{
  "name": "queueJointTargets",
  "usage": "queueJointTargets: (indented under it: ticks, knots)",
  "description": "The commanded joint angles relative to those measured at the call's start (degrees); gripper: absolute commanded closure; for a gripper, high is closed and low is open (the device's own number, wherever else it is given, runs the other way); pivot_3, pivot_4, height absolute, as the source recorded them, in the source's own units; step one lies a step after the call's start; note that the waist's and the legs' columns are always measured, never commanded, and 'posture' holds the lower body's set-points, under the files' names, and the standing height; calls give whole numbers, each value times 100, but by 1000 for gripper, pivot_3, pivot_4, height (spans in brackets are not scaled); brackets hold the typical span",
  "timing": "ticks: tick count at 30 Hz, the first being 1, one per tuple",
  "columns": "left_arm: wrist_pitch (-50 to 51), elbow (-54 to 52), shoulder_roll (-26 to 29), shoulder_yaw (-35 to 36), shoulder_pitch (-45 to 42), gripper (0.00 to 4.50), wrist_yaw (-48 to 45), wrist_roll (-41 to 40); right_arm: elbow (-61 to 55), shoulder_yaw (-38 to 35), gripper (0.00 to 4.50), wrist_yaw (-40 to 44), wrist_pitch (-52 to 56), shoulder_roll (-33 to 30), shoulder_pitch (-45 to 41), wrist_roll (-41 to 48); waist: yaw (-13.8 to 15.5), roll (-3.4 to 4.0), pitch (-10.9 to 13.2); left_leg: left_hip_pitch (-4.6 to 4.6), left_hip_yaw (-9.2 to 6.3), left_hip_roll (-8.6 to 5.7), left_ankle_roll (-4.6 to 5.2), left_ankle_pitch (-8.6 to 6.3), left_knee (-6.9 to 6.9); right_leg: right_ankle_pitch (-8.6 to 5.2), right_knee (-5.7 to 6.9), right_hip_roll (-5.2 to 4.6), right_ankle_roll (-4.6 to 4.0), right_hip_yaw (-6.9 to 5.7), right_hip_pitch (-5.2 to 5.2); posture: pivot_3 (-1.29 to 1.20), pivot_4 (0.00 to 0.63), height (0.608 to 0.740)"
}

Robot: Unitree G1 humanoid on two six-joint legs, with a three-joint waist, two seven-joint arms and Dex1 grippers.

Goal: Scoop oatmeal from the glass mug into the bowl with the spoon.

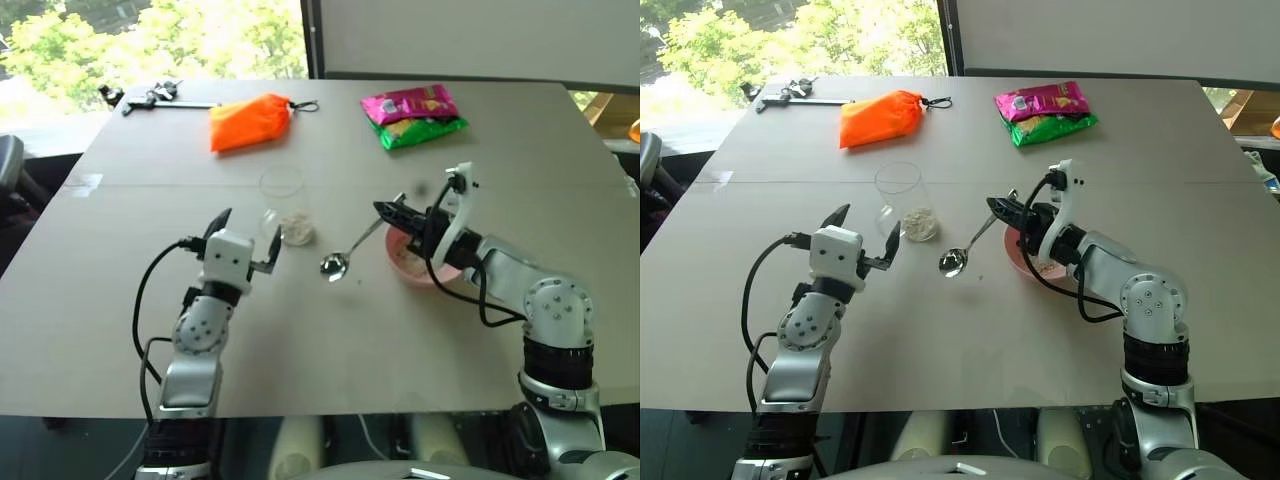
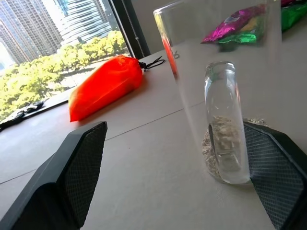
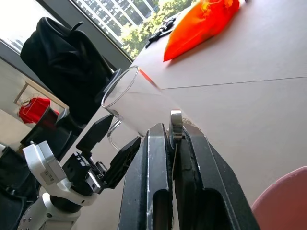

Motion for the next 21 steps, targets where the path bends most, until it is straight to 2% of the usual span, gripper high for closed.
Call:
queueJointTargets:
  ticks: [1, 18, 21]
  knots:
    - [-72, -36, -12, 122, -106, 60, 265, 116, -185, -115, 4500, -6, -124, -30, -21, 68, 0, 0, 0, 0, 0, 0, 0, 0, 0, 0, 0, 0, 0, 0, 0, 0, 150, 696]
    - [110, 1005, 100, 224, -1114, 60, 770, 256, -181, -24, 4500, 35, -180, -20, 80, -54, 5, 0, 0, -1, 0, -1, -5, 3, 0, 0, 1, -1, 0, -2, -1, 0, 150, 696]
    - [60, 1076, 117, 175, -1132, 901, 882, 410, -193, -19, 4500, 33, -181, -27, 98, -69, 6, 0, 0, -1, 0, -1, -5, 3, 0, 0, 1, -1, 0, -2, -1, 0, 150, 696]
